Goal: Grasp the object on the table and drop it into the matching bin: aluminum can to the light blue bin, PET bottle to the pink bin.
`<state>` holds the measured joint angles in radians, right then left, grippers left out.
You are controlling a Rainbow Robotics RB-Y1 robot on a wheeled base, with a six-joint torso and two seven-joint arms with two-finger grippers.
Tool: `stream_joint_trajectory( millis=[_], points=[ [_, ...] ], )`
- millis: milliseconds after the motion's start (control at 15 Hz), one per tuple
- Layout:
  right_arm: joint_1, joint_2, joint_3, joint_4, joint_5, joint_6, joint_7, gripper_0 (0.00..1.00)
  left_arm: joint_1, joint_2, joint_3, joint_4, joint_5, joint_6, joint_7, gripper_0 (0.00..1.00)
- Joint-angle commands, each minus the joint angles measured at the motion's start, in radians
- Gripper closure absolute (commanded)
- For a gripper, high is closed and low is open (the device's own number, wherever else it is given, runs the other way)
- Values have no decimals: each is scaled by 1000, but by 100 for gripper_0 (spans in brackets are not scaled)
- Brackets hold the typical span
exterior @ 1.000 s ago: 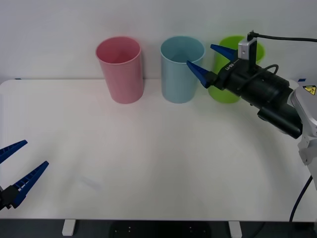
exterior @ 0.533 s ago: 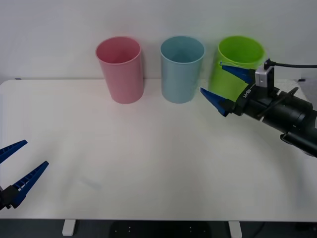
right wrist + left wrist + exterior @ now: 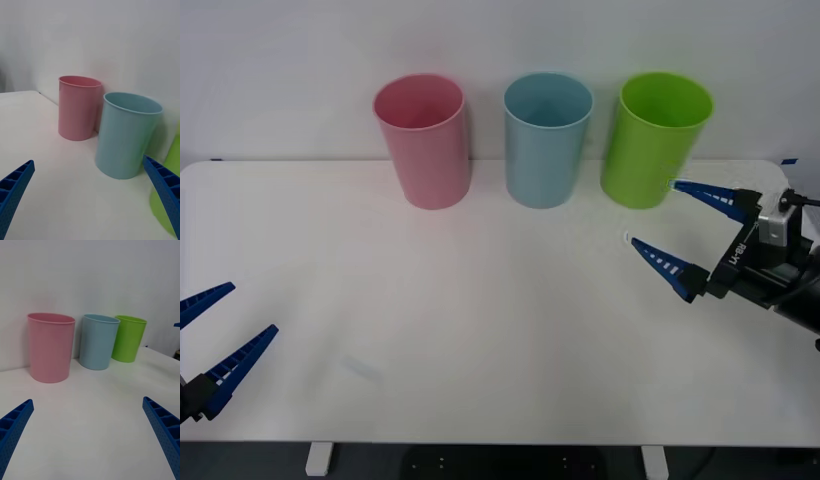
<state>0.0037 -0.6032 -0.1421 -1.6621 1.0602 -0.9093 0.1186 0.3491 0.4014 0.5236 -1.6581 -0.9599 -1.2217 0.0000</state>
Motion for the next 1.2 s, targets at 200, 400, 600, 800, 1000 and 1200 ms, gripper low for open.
stream_joint_trajectory(
  millis=[200, 400, 600, 800, 1000, 1200],
  points=[
    [145, -12, -86, -70, -11, -31, 3, 0, 0, 0, 0, 0, 0, 0, 0, 0],
    [208, -13, -123, -97, -11, -43, 3, 0, 0, 0, 0, 0, 0, 0, 0, 0],
    [262, -13, -151, -120, -16, -57, 1, 0, 0, 0, 0, 0, 0, 0, 0, 0],
    [309, -13, -171, -137, -17, -69, -7, 0, 0, 0, 0, 0, 0, 0, 0, 0],
    [338, -13, -177, -143, -14, -74, 0, 0, 0, 0, 0, 0, 0, 0, 0, 0],
    [338, -13, -177, -143, -14, -74, 0, 0, 0, 0, 0, 0, 0, 0, 0, 0]
  ],
)
